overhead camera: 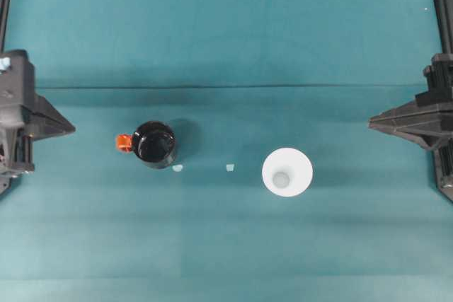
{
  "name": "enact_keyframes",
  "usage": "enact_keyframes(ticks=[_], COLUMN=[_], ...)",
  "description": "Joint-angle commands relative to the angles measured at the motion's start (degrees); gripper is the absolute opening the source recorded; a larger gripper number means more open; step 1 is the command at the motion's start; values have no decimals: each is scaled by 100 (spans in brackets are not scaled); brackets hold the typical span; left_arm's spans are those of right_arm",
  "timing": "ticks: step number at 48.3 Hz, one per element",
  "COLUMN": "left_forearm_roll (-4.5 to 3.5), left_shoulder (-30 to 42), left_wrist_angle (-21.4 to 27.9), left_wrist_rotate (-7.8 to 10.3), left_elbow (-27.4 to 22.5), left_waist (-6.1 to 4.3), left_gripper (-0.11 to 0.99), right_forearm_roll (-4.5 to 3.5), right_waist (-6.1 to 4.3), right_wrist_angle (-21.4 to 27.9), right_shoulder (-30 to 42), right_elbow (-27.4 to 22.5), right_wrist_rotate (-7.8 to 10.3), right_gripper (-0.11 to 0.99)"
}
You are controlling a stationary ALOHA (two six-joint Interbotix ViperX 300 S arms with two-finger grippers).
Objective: Put the paper cup into the moved red handle cup holder.
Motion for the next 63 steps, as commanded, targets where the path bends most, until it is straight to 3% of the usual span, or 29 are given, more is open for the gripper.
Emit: enact_keyframes(ticks=[1, 17, 22, 30, 33, 42, 56, 63], left_forearm_roll=[18, 18, 18, 18, 18, 18, 18, 18], left_shoulder=[26, 53, 53, 105, 176, 738, 2188, 2733], left_wrist_angle=[18, 35, -18, -167, -237, -686, -1538, -1802], left_wrist_rotate=[-18, -79, -35, 26, 79, 352, 404, 404], left_elbow=[-79, 149, 229, 290, 316, 396, 167, -123], left_waist=[9, 88, 141, 141, 141, 149, 272, 272], left_gripper=[3, 7, 30, 81, 93, 95, 96, 96], right_forearm_roll=[9, 18, 26, 18, 18, 26, 35, 35], right_waist=[-18, -18, -18, -18, -18, -18, -18, -18], right_wrist_angle=[-26, 123, 167, 334, 387, 466, 501, 501], right_shoulder=[35, 18, -18, -123, -167, -193, -193, -193], right_elbow=[-105, -105, -105, -123, -132, -141, -141, -141], right_wrist_rotate=[53, 62, 62, 53, 53, 62, 70, 70], right_gripper=[-11, -11, -11, -11, -11, -11, -11, -11])
